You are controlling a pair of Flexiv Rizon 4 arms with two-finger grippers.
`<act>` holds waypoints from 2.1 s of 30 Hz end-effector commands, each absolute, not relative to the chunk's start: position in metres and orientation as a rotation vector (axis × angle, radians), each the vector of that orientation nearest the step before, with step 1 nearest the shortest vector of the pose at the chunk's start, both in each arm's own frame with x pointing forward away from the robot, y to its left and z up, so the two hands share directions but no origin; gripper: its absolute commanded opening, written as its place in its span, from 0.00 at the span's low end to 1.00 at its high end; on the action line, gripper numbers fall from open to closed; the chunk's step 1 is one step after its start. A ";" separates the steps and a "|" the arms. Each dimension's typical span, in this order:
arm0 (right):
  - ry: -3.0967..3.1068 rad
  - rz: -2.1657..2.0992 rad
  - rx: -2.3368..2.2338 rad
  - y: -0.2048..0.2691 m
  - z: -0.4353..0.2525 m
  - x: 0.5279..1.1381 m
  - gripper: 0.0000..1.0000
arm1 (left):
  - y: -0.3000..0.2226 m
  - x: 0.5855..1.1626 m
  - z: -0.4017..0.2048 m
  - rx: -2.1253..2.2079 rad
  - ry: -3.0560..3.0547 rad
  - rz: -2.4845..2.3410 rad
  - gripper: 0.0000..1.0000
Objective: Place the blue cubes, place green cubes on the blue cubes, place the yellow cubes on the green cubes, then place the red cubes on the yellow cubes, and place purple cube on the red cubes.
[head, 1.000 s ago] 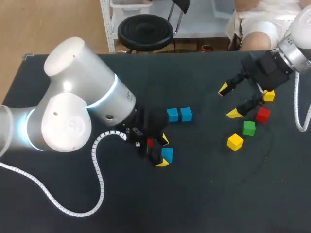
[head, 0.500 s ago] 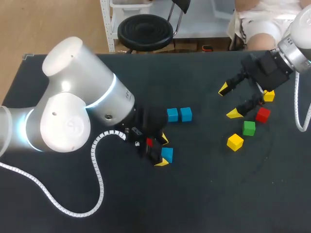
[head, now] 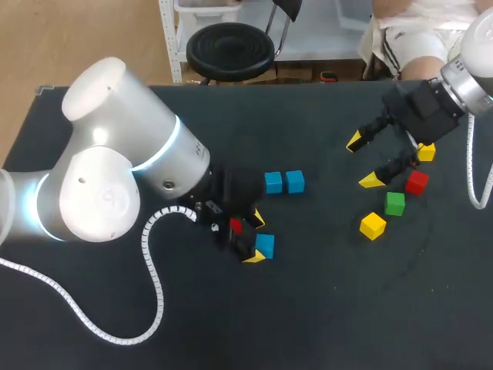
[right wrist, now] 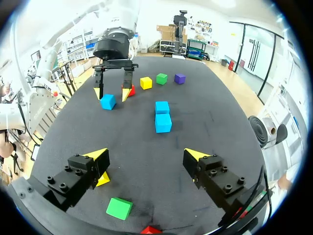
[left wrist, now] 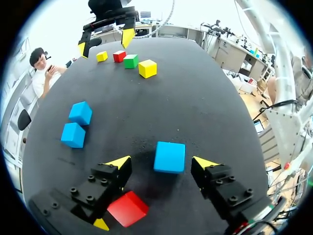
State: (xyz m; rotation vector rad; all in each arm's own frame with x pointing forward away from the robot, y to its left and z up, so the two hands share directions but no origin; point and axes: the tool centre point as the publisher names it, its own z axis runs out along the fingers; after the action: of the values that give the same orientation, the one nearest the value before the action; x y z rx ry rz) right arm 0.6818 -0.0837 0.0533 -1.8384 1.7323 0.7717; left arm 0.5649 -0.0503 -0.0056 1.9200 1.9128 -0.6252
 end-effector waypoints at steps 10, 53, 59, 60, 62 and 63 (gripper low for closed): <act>1.730 0.771 -1.837 -0.084 0.053 0.681 1.00 | -0.053 0.564 -0.005 1.921 1.900 -0.629 0.49; 1.730 0.771 -1.837 -0.084 0.053 0.681 1.00 | -0.060 0.596 0.053 1.894 1.971 -0.494 0.00; 1.730 0.771 -1.837 -0.084 0.053 0.681 1.00 | -0.060 0.596 0.053 1.894 1.971 -0.494 0.00; 1.730 0.771 -1.837 -0.084 0.053 0.681 1.00 | -0.060 0.596 0.053 1.894 1.971 -0.494 0.00; 1.730 0.771 -1.837 -0.084 0.053 0.681 1.00 | -0.060 0.596 0.053 1.894 1.971 -0.494 0.00; 1.730 0.771 -1.837 -0.084 0.053 0.681 1.00 | -0.060 0.596 0.053 1.894 1.971 -0.494 0.00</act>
State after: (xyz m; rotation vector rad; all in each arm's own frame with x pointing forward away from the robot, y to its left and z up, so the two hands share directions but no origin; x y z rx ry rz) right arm 0.6818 -0.0837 0.0533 -1.8384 1.7323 0.7717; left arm 0.5951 -0.0592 0.0527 1.8912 1.9681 -0.4966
